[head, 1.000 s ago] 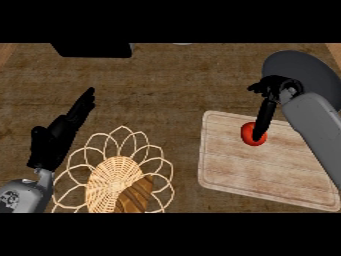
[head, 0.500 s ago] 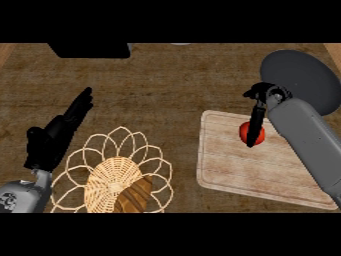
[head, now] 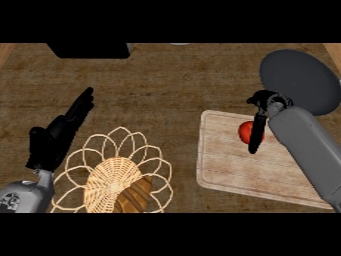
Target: Pick the tomato from the cutting board and place it in the pan
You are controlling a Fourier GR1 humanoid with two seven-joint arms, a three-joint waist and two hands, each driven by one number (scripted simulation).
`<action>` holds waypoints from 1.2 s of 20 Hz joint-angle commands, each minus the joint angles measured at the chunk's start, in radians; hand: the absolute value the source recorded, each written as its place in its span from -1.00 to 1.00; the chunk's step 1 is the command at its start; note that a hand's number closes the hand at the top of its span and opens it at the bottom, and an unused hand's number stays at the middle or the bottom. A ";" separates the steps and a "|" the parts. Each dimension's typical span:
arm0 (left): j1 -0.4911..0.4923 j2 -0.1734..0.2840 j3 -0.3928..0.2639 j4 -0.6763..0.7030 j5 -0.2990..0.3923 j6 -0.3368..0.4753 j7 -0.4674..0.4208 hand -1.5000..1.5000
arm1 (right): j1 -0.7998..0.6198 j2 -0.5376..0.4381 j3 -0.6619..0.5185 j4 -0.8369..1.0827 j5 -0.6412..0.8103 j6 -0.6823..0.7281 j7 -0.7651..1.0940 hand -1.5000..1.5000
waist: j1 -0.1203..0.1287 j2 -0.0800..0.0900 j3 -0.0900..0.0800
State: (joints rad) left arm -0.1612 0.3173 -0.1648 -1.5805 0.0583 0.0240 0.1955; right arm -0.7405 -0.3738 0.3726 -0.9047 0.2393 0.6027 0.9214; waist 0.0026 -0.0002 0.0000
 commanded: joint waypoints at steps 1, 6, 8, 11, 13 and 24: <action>0.015 0.011 0.026 -0.060 0.008 -0.030 0.046 0.00 | 0.009 0.055 -0.006 0.062 0.070 -0.029 0.028 -1.00 | 0.007 0.001 0.000; 0.008 -0.010 0.075 0.043 0.015 -0.086 -0.044 0.00 | 0.078 0.025 -0.048 0.037 0.098 0.033 -0.068 -1.00 | 0.001 0.001 0.000; 0.033 -0.038 0.032 -0.026 -0.027 -0.050 -0.009 0.00 | 0.042 0.065 -0.021 0.031 0.109 0.077 -0.079 1.00 | 0.006 0.001 0.000; 0.057 -0.051 0.017 -0.072 -0.048 -0.039 -0.002 0.00 | 0.077 0.091 -0.009 0.061 0.133 0.071 -0.120 1.00 | 0.008 0.000 0.000; 0.035 -0.018 0.082 0.026 -0.034 -0.069 -0.061 0.00 | 0.083 0.114 -0.010 0.067 0.158 0.035 -0.137 1.00 | 0.004 0.002 0.000; 0.039 -0.056 0.078 -0.014 -0.047 -0.100 -0.016 0.00 | 0.021 0.125 -0.081 -0.087 0.233 0.006 -0.061 1.00 | 0.004 0.000 0.000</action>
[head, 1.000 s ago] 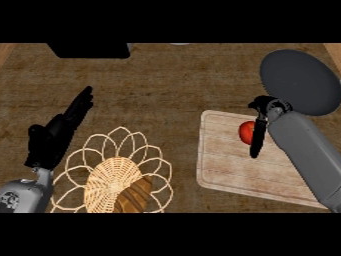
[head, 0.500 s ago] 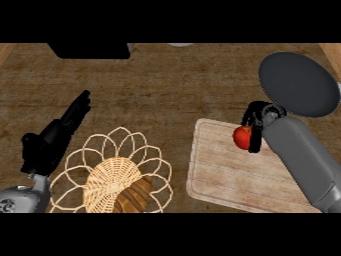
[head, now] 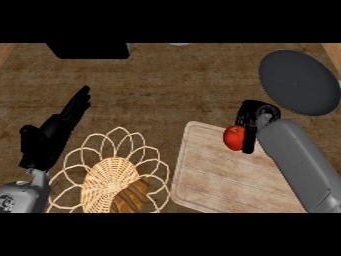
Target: Pick the tomato from the cutting board and place it in the pan
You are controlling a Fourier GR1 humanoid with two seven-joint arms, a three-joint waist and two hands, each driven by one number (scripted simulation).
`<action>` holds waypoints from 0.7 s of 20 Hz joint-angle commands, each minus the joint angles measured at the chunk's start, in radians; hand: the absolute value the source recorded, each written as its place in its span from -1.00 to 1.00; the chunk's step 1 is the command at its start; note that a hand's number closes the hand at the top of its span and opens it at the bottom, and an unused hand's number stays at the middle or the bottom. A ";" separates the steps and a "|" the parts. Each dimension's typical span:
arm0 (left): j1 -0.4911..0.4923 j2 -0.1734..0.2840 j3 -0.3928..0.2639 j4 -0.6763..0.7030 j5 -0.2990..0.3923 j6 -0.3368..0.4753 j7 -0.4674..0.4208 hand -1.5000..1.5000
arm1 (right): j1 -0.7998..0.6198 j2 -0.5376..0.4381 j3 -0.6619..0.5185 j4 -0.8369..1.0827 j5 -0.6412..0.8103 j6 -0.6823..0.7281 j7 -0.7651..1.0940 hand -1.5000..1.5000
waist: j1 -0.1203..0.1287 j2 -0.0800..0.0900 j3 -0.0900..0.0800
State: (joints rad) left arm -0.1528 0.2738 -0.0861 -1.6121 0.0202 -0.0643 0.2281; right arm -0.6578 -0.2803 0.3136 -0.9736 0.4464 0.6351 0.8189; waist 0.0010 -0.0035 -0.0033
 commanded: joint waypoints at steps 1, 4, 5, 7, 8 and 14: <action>0.045 -0.024 -0.009 0.039 -0.036 0.016 -0.072 0.00 | 0.054 0.026 0.035 -0.145 0.067 -0.127 -0.029 1.00 | -0.009 0.000 0.003; 0.055 -0.016 -0.005 -0.010 -0.023 0.024 -0.006 0.00 | 0.114 0.000 0.100 -0.361 0.124 -0.224 -0.150 1.00 | -0.033 -0.016 0.004; 0.031 -0.010 0.008 0.019 -0.030 0.030 -0.011 0.00 | 0.126 0.030 0.134 -0.426 0.153 -0.279 -0.163 1.00 | -0.052 -0.020 0.004; 0.044 -0.012 0.022 0.012 -0.013 0.030 -0.016 0.00 | 0.142 -0.009 0.137 -0.551 0.191 -0.343 -0.193 1.00 | -0.063 -0.024 0.004; 0.053 0.006 0.039 0.031 -0.006 0.015 -0.034 0.00 | 0.156 -0.033 0.138 -0.606 0.224 -0.383 -0.198 1.00 | -0.065 -0.022 0.003; 0.020 -0.010 0.030 0.040 -0.020 0.023 -0.030 0.00 | 0.271 -0.096 0.170 -0.867 0.433 -0.609 -0.201 1.00 | -0.049 -0.007 0.004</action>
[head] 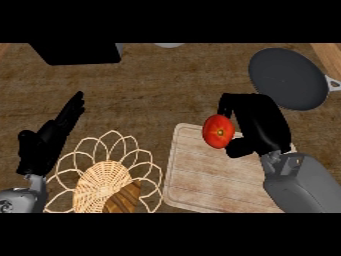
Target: Pick the tomato from the cutting board and place it in the pan
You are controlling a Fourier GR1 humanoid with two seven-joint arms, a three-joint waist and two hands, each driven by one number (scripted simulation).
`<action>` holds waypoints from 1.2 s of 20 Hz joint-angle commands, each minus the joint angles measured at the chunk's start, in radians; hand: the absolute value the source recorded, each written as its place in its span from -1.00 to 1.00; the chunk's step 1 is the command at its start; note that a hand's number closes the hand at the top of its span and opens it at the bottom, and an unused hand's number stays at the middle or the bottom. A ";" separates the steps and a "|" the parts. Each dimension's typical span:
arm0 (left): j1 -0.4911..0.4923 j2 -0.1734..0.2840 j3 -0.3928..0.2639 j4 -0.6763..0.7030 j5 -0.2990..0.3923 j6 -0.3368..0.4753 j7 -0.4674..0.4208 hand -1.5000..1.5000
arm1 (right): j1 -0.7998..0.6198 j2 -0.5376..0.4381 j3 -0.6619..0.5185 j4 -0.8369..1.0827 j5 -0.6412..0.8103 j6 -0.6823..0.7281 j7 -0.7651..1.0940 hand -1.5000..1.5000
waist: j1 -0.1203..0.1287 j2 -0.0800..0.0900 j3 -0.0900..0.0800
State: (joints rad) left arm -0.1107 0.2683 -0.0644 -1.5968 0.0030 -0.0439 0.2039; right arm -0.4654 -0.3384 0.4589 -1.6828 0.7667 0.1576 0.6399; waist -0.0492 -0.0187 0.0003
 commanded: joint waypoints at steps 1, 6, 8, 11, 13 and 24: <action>-0.006 -0.012 -0.006 -0.005 -0.010 0.008 0.001 0.00 | 0.086 -0.067 -0.013 -0.245 0.093 -0.105 -0.001 1.00 | 0.003 0.005 0.000; -0.029 -0.033 -0.015 0.018 -0.025 -0.008 -0.022 0.00 | 0.255 -0.051 -0.050 -0.367 0.170 -0.169 0.045 1.00 | 0.037 0.017 0.000; -0.005 -0.036 -0.032 -0.054 -0.025 -0.014 0.042 0.00 | 0.227 -0.047 -0.165 -0.280 0.076 -0.196 -0.050 1.00 | 0.048 0.018 0.000; -0.057 -0.026 0.007 0.020 -0.013 -0.041 0.007 0.00 | 0.215 -0.009 -0.216 -0.210 0.089 -0.257 -0.081 1.00 | 0.049 0.020 0.000; -0.051 0.004 0.022 -0.031 0.011 -0.059 0.040 0.00 | 0.221 -0.019 -0.333 -0.187 -0.070 -0.295 -0.147 1.00 | 0.050 0.020 0.001; -0.011 -0.076 -0.042 -0.033 -0.077 -0.023 0.009 0.00 | 0.019 -0.065 -0.532 0.485 -0.072 -0.482 -0.571 1.00 | 0.065 0.024 0.001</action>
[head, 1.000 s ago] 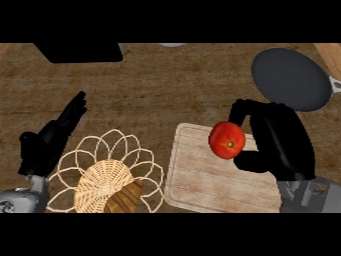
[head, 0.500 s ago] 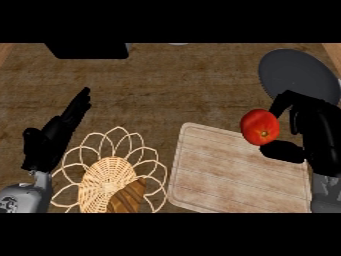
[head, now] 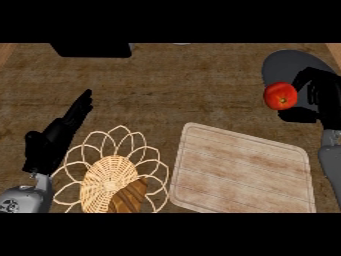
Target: Pick the tomato from the cutting board and place it in the pan
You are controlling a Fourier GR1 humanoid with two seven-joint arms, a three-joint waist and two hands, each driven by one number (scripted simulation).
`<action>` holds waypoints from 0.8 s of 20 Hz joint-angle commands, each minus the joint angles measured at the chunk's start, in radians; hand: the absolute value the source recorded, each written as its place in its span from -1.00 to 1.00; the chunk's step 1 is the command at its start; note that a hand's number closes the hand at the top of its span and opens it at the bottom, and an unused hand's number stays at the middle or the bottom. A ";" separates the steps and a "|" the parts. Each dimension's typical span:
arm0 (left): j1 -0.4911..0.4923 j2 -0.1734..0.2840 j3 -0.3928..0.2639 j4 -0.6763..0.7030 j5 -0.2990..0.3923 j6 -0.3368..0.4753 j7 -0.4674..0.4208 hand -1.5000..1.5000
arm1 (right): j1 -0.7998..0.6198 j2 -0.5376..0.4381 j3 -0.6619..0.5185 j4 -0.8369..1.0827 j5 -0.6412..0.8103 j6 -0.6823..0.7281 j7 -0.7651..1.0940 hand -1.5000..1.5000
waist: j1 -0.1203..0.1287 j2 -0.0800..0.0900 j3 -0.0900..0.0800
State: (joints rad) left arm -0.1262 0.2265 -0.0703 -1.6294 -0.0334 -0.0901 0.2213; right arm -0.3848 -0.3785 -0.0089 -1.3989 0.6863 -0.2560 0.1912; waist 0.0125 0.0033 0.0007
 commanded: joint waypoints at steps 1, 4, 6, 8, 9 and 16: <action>0.017 -0.022 -0.026 0.019 -0.045 0.011 -0.049 0.00 | -0.116 -0.046 -0.102 0.252 -0.024 -0.064 -0.161 1.00 | 0.005 0.003 0.000; -0.031 -0.021 0.002 0.004 -0.004 -0.006 0.024 0.00 | -0.174 -0.036 -0.140 0.462 -0.022 -0.152 -0.283 1.00 | 0.010 0.004 0.001; -0.070 0.003 0.037 0.047 0.024 -0.043 0.001 0.00 | -0.278 -0.007 -0.143 0.604 -0.002 -0.197 -0.312 1.00 | 0.015 0.006 0.001; -0.038 0.007 0.042 0.039 0.019 -0.048 -0.022 0.00 | -0.318 -0.054 -0.191 0.708 -0.027 -0.194 -0.376 1.00 | 0.014 0.005 0.001; -0.031 -0.027 -0.001 0.032 -0.024 -0.015 -0.014 0.00 | -0.325 -0.065 -0.217 0.765 -0.048 -0.213 -0.442 1.00 | 0.016 0.006 0.001; -0.063 -0.022 0.007 0.016 -0.003 -0.042 0.011 0.00 | -0.473 -0.133 -0.290 1.047 -0.056 -0.263 -0.579 1.00 | 0.046 0.018 0.003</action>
State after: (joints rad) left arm -0.1804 0.2074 -0.0577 -1.5937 -0.0424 -0.1209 0.2115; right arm -0.7782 -0.4888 -0.2617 -0.4950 0.6332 -0.4789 -0.3262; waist 0.0425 0.0162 0.0028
